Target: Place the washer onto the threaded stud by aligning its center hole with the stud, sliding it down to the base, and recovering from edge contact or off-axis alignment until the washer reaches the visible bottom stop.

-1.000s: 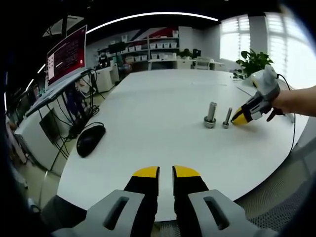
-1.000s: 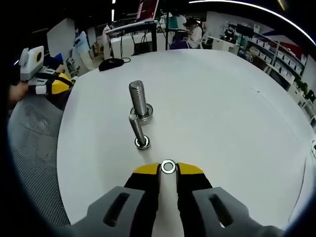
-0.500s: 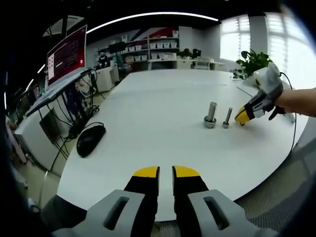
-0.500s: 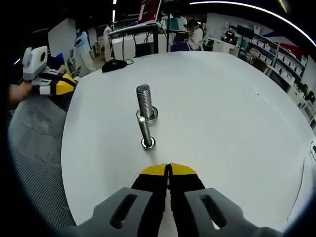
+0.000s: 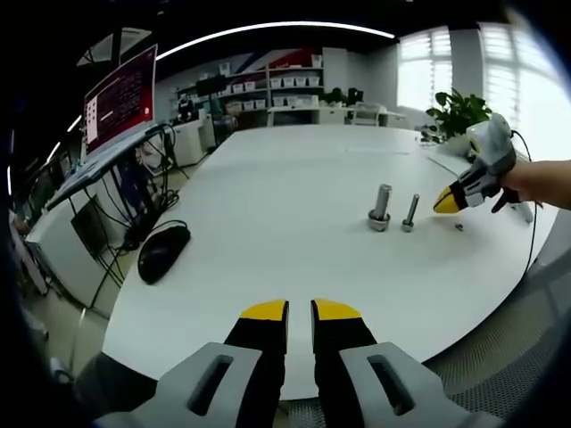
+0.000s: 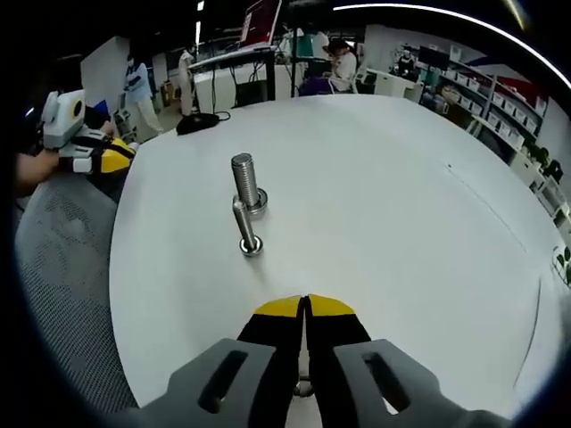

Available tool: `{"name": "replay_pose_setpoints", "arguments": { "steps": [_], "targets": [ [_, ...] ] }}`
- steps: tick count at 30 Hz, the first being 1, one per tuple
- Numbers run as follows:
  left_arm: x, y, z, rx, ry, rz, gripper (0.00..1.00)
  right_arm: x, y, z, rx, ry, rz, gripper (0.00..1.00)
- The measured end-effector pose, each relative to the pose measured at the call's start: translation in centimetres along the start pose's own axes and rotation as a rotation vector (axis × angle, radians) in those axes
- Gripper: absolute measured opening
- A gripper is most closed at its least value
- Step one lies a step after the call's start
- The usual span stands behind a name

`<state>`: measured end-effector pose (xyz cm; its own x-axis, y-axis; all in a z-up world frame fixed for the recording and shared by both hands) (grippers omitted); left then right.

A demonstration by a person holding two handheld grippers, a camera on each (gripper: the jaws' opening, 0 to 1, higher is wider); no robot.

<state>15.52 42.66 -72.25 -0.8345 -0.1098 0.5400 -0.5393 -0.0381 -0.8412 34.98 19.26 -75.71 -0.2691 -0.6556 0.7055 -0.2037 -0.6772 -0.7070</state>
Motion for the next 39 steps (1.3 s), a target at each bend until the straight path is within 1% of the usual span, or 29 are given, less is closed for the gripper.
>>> {"name": "replay_pose_setpoints", "arguments": {
  "steps": [5,9,13,16,20,23,25,27,29,33,35,36,39],
  "targets": [
    [0.0,0.0,0.0,0.002,0.001,-0.001,0.08,1.1,0.3,1.1,-0.021,0.010,0.003,0.03],
    [0.0,0.0,0.0,0.000,-0.001,-0.002,0.08,1.6,0.8,1.7,-0.021,0.002,-0.013,0.03],
    [0.0,0.1,0.0,-0.001,-0.001,-0.003,0.08,2.4,1.1,1.3,-0.016,-0.019,-0.032,0.04],
    [0.0,0.1,0.0,-0.002,-0.001,-0.005,0.08,2.7,1.7,0.9,-0.001,-0.046,-0.067,0.12],
    [0.0,0.1,0.0,-0.002,-0.001,-0.006,0.08,2.9,2.5,0.0,0.035,-0.090,-0.115,0.13],
    [0.0,0.1,0.0,-0.001,-0.001,-0.006,0.08,3.0,3.2,-0.8,0.075,-0.153,-0.176,0.13],
    [0.0,0.1,0.0,-0.001,-0.001,-0.005,0.08,3.1,3.6,-1.3,0.106,-0.184,-0.207,0.17],
    [0.0,0.1,0.0,0.000,-0.002,-0.004,0.08,3.2,4.1,-1.2,0.157,-0.197,-0.258,0.19],
    [0.0,0.1,0.0,0.001,-0.002,-0.003,0.08,3.2,4.2,-1.2,0.180,-0.197,-0.276,0.19],
    [0.0,0.0,0.0,0.003,-0.001,-0.003,0.08,3.1,4.5,-1.2,0.214,-0.237,-0.327,0.18],
    [0.0,0.0,0.0,0.000,-0.001,-0.002,0.08,3.0,4.7,-1.2,0.233,-0.243,-0.343,0.19],
    [0.0,0.0,0.0,0.002,-0.001,-0.002,0.08,3.0,4.9,-1.3,0.247,-0.252,-0.367,0.19],
    [0.0,0.0,0.0,0.004,-0.001,-0.001,0.08,2.7,5.1,-1.0,0.283,-0.244,-0.400,0.19]
  ]
}}
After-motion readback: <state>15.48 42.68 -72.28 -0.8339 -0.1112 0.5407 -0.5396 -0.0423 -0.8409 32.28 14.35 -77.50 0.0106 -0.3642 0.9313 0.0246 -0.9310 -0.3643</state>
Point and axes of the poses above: the point that each gripper's makers call its tool centre point, and the gripper's own axes: x roughly backward along the fingers, z roughly to its right, y roughly out of its underside, the point moved 2 cm from there along x, roughly backward along the fingers, and after that the axes turned 3 degrees about z, right-handed, at the moved point
